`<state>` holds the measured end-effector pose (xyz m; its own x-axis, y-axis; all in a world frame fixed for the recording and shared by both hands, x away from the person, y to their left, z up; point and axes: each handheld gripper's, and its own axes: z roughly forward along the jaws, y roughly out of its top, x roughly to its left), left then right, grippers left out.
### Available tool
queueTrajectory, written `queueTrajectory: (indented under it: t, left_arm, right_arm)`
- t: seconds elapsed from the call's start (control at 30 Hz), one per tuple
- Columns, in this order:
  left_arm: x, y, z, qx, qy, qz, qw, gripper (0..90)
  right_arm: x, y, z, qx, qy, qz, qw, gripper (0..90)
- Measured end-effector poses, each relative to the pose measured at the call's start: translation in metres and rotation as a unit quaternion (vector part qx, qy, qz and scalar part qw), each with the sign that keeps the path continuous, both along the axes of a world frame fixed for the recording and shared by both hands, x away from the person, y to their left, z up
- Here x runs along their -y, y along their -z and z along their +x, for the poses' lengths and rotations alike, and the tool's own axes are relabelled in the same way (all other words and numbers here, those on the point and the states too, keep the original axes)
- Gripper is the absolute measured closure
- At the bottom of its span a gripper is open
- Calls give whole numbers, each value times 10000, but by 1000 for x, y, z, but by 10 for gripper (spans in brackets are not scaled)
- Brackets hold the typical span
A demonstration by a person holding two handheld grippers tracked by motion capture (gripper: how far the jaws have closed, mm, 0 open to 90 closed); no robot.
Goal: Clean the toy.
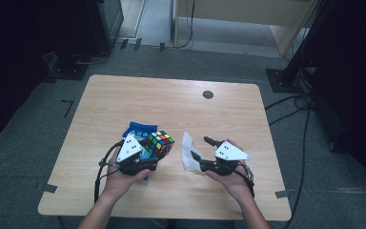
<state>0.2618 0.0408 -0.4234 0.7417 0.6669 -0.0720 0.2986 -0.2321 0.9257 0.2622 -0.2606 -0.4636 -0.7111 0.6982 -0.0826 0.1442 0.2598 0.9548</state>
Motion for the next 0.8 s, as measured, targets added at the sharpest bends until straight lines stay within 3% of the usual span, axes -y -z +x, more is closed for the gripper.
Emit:
queueTrajectory:
  t: [0.13, 0.23, 0.37, 0.5, 0.57, 0.67, 0.77, 0.8]
  left_arm:
    - [2, -3, 0, -126, 100, -56, 9999, 342]
    - [4, -5, 0, -198, 212, -96, 9995, 342]
    - [7, -7, 0, -270, 341, -96, 9990, 342]
    - [12, -7, 1, -446, 510, 34, 9977, 342]
    - [15, -6, 1, -541, 579, 73, 9968, 341]
    - [19, -6, 0, -689, 695, 110, 9951, 342]
    - [23, -5, 0, -778, 809, 182, 9935, 341]
    - [23, -5, 0, -778, 809, 182, 9935, 341]
  right_arm:
    - [-22, 1, -11, 639, -490, -143, 9967, 282]
    - [-36, 2, -18, 1143, -606, -256, 9913, 276]
    - [-48, 4, -23, 1476, -691, -465, 9855, 254]
    - [-52, 3, -27, 1795, -682, -592, 9796, 242]
    - [-55, 3, -29, 1950, -744, -745, 9751, 241]
    - [-62, 5, -32, 2131, -740, -1004, 9690, 242]
    - [-65, 7, -33, 2267, -690, -1164, 9645, 265]
    - [-65, 7, -33, 2267, -690, -1164, 9645, 265]
